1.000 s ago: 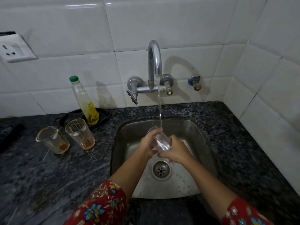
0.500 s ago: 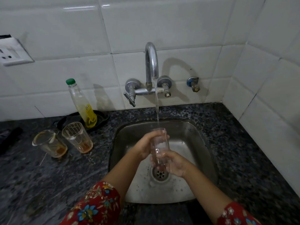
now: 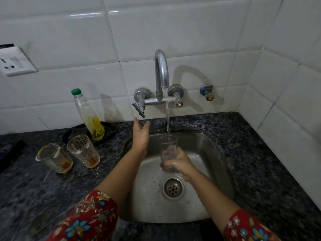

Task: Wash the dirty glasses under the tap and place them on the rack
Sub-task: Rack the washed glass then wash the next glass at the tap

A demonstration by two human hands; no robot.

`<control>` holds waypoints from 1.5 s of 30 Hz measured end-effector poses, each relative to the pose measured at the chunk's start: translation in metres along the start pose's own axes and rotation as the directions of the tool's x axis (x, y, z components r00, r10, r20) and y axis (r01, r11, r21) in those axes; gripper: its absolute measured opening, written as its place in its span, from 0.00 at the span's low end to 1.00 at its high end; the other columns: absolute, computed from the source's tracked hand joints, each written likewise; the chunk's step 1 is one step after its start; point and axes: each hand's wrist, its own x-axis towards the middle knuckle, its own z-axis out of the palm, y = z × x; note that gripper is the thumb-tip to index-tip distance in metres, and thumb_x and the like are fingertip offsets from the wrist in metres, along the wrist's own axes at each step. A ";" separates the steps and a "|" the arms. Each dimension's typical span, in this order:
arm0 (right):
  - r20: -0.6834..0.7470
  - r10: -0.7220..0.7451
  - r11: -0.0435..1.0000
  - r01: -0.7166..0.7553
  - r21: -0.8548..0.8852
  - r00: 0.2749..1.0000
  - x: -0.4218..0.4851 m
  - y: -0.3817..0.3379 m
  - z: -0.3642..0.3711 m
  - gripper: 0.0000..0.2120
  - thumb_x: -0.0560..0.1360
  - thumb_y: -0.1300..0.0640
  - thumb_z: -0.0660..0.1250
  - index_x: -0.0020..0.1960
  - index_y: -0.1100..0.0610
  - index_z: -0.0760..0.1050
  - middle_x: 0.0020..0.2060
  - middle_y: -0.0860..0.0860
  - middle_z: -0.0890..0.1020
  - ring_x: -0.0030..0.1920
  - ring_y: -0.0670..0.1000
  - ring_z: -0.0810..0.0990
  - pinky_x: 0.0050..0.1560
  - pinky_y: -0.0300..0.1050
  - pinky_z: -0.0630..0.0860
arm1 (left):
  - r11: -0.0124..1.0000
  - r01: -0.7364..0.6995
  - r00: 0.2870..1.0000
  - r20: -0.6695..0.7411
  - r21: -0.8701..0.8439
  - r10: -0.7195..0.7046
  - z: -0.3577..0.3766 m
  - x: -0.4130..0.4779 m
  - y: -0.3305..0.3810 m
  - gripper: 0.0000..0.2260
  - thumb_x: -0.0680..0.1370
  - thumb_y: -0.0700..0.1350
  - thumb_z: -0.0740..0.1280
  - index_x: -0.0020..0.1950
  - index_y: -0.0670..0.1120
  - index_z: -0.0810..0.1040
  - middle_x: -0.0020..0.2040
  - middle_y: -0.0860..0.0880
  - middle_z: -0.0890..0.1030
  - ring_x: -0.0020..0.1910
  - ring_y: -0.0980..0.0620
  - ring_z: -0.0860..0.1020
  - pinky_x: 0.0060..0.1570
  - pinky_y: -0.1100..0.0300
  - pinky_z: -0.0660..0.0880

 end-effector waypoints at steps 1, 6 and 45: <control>0.031 0.012 1.000 -0.012 0.006 0.999 -0.001 0.004 0.002 0.26 0.60 0.69 0.77 0.53 0.51 0.73 0.49 0.53 0.81 0.49 0.54 0.82 0.41 0.47 0.80 | 0.999 -0.045 0.999 -0.017 0.011 0.045 0.000 0.006 0.005 0.29 0.81 0.47 0.62 0.80 0.50 0.52 0.78 0.45 0.59 0.76 0.46 0.61 0.74 0.49 0.61; -0.110 0.014 0.999 -0.010 0.038 0.994 -0.003 0.017 -0.008 0.33 0.59 0.67 0.78 0.57 0.53 0.65 0.54 0.53 0.75 0.50 0.52 0.79 0.36 0.45 0.81 | 0.981 -0.173 0.984 -0.037 0.090 0.177 0.000 0.021 0.029 0.34 0.81 0.43 0.63 0.80 0.51 0.46 0.80 0.51 0.51 0.78 0.50 0.55 0.76 0.49 0.57; -0.150 -0.476 0.808 0.362 -0.465 0.867 -0.045 0.003 -0.043 0.35 0.53 0.49 0.82 0.54 0.48 0.70 0.49 0.44 0.80 0.49 0.44 0.78 0.51 0.43 0.77 | 0.871 -0.204 0.966 0.234 0.447 0.107 0.016 -0.121 -0.097 0.23 0.79 0.59 0.51 0.63 0.51 0.79 0.58 0.52 0.82 0.57 0.54 0.79 0.59 0.49 0.75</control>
